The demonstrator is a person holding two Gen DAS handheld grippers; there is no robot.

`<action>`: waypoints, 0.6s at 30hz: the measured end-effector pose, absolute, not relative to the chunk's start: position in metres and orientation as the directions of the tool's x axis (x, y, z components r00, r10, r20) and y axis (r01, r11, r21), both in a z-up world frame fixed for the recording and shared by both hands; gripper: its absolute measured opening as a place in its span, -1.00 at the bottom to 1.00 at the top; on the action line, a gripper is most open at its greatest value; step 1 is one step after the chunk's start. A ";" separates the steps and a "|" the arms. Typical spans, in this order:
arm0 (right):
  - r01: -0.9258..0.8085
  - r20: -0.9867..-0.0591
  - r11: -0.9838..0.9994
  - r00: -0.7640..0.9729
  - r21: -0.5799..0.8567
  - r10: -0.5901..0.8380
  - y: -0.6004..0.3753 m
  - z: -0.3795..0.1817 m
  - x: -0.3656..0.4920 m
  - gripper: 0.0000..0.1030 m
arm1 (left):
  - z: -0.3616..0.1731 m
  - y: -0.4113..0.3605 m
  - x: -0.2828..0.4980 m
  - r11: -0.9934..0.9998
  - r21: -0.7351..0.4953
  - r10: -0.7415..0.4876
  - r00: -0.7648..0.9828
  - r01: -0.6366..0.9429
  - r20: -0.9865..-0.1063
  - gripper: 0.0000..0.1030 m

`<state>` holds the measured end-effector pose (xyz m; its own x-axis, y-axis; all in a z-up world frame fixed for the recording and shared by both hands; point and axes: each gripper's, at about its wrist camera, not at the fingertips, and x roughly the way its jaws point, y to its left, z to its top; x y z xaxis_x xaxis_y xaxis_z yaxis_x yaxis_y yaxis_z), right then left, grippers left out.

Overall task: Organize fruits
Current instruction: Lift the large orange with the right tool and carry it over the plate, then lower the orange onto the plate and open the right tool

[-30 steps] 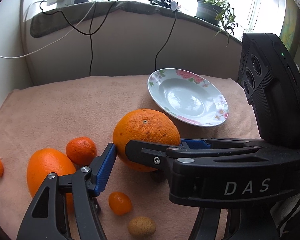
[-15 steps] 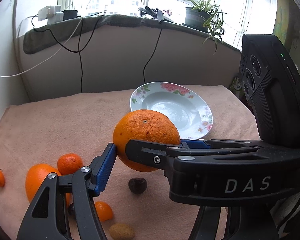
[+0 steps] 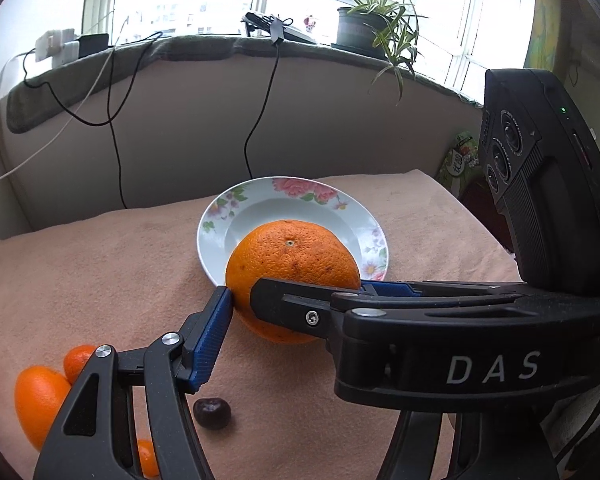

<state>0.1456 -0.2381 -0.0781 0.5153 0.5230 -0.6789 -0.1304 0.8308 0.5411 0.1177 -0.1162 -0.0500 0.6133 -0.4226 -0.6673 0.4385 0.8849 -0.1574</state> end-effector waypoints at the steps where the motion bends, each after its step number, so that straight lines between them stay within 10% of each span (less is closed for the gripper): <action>1: -0.125 -0.680 0.831 0.516 0.542 0.521 -0.240 -0.079 0.146 0.34 | -0.050 -0.118 0.120 0.883 -0.157 -0.424 0.610 0.441 -0.669 0.24; 18: -0.126 -0.674 0.884 0.601 0.450 0.429 -0.257 -0.056 0.144 0.34 | -0.051 -0.131 0.130 0.874 -0.154 -0.433 0.594 0.462 -0.678 0.18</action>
<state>0.1438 -0.2570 -0.0557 0.6013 0.4294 -0.6738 -0.1263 0.8838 0.4505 0.1297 -0.1313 -0.0513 0.5935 -0.4329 -0.6785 0.4617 0.8737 -0.1535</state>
